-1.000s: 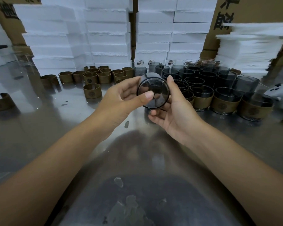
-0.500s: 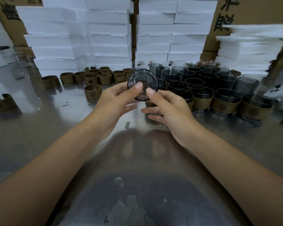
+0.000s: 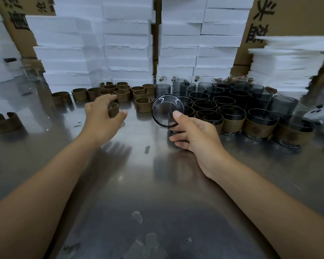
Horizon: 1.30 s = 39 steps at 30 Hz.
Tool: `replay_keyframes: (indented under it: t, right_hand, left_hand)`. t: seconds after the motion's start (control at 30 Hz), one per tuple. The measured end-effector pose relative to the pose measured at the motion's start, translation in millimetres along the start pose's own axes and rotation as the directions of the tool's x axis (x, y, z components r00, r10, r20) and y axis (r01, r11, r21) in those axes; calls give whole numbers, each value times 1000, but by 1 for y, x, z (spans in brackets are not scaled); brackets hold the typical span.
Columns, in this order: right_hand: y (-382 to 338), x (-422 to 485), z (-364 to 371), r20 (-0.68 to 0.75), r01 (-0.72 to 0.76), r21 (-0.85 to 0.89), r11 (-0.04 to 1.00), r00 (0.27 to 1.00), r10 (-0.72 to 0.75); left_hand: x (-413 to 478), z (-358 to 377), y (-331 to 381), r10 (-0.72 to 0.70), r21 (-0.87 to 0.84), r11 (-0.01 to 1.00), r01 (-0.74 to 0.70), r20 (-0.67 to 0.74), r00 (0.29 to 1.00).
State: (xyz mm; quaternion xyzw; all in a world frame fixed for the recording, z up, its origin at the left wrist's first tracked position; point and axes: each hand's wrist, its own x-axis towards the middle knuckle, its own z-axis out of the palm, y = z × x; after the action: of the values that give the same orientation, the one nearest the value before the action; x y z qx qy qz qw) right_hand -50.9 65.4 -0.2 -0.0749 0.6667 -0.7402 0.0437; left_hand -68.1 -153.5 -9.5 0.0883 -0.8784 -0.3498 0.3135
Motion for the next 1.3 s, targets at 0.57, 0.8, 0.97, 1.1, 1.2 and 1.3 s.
replay_keyframes:
  t: [0.57,0.8,0.97,1.1,1.2,1.3]
  right_hand:
    - [0,0,0,11,-14,-15,1000,1000,14]
    - [-1,-1,0,41,-12,-59,998,999,14]
    - [0,-1,0,38,-9,-66,998,999,11]
    - [0,1,0,35,-20,-71,997,999,22]
    - [-1,2,0,44,-29,-54,998,999,31]
    - [0,3,0,41,-30,-32,999,999,31]
  left_hand:
    - [7,-13,-21,-84,182,981,66,93,992]
    - [4,-13,-17,-29,164,986,18,67,997]
    - [1,-11,-6,-2,95,996,1,9,1000]
    - [-5,-12,25,-16,-353,936,2,-37,999]
    - [-20,-13,52,30,-550,835,-24,2,1000]
    - [-36,-10,72,93,-622,781,-47,42,995]
